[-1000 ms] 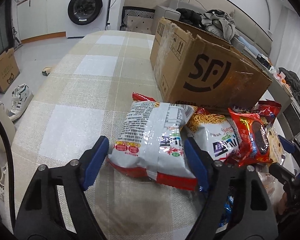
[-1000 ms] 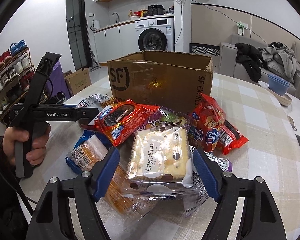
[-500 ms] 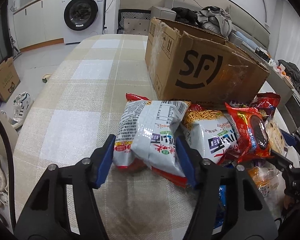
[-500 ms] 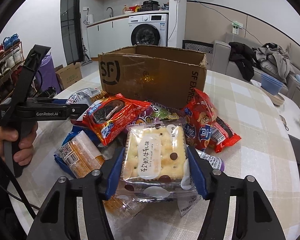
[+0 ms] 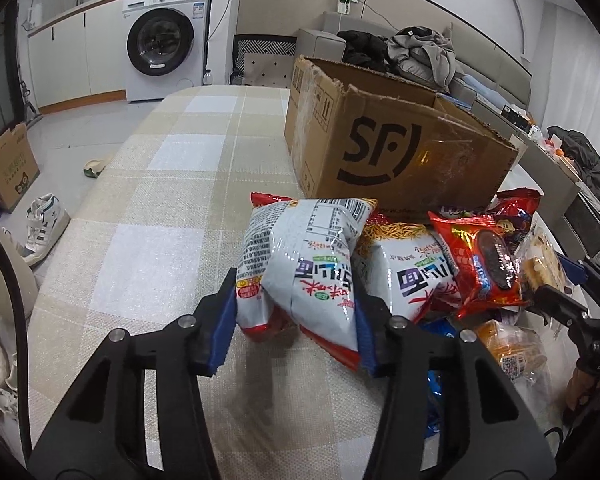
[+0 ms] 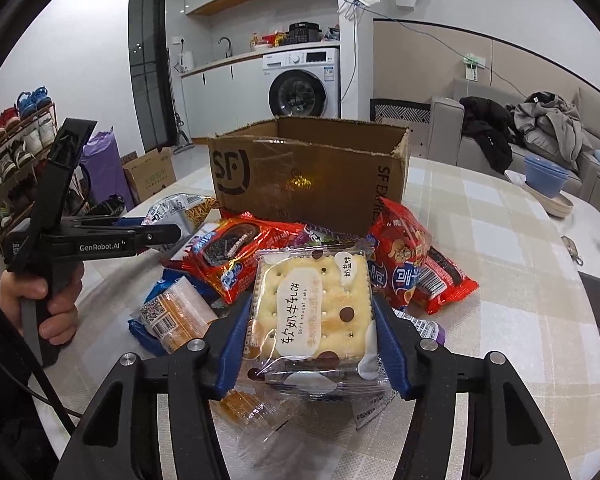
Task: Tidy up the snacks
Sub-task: 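Lift the noodle bag with left tool while right tool carries the cracker pack over the box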
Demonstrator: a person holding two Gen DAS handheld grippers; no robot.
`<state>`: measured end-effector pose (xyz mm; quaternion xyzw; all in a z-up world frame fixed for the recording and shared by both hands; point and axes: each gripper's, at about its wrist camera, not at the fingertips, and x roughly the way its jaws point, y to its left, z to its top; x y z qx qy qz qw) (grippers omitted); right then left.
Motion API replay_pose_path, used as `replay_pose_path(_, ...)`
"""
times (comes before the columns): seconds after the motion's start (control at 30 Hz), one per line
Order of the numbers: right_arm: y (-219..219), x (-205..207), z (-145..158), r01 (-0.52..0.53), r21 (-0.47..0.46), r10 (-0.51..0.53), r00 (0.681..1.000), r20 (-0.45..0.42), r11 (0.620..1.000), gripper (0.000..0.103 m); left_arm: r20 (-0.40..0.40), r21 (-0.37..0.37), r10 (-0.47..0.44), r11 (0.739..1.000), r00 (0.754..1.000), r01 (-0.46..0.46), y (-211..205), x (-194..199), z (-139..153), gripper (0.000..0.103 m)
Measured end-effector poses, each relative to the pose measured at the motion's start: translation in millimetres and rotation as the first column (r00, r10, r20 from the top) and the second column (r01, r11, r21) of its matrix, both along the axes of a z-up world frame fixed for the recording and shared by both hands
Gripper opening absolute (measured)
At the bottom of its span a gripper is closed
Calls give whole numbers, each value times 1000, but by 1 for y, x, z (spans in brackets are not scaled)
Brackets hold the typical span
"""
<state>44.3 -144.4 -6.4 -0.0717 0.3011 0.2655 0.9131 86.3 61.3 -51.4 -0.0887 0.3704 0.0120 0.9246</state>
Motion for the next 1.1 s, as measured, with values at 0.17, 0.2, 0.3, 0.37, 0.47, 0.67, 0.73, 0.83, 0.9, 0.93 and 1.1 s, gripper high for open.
replay_pose_path(0.17,-4,-5,4,-2,26,1,1000,29,1000,59,41,14,-2,1000,999,1,-5,-13,9,47)
replay_pose_path(0.2,-6,-6,5,-1,30,0,999,32,1000,59,48,15,-1,1000,999,0,-5,-15,11,47)
replay_pose_path(0.3,-9,-7,9,2,48,-4,999,45,999,59,71,21,0,1000,998,-1,-8,-22,17,47)
replay_pose_path(0.37,-12,-8,12,4,62,-7,998,58,998,59,83,22,2,1000,997,-4,-9,-26,22,47)
replay_pose_path(0.47,-16,-10,18,2,87,-9,997,80,996,59,111,28,4,1000,994,-8,-12,-33,31,47)
replay_pose_path(0.67,-23,-13,27,-1,133,-14,994,113,991,59,163,27,1,1000,987,-5,-17,-44,50,47)
replay_pose_path(0.73,-24,-13,30,-2,146,-16,992,123,989,59,175,26,-3,1000,985,-1,-19,-46,55,47)
replay_pose_path(0.83,-25,-10,34,-1,159,-20,991,132,987,59,193,24,-10,1000,981,6,-22,-46,64,47)
replay_pose_path(0.9,-27,-8,38,0,171,-23,991,135,985,59,200,22,-15,1000,980,11,-26,-48,69,47)
replay_pose_path(0.93,-30,-8,39,-2,177,-23,990,137,984,59,203,22,-18,1000,979,14,-27,-47,71,47)
replay_pose_path(1.1,-32,-3,46,-2,197,-26,990,141,980,59,214,26,-30,999,976,25,-34,-46,81,47)
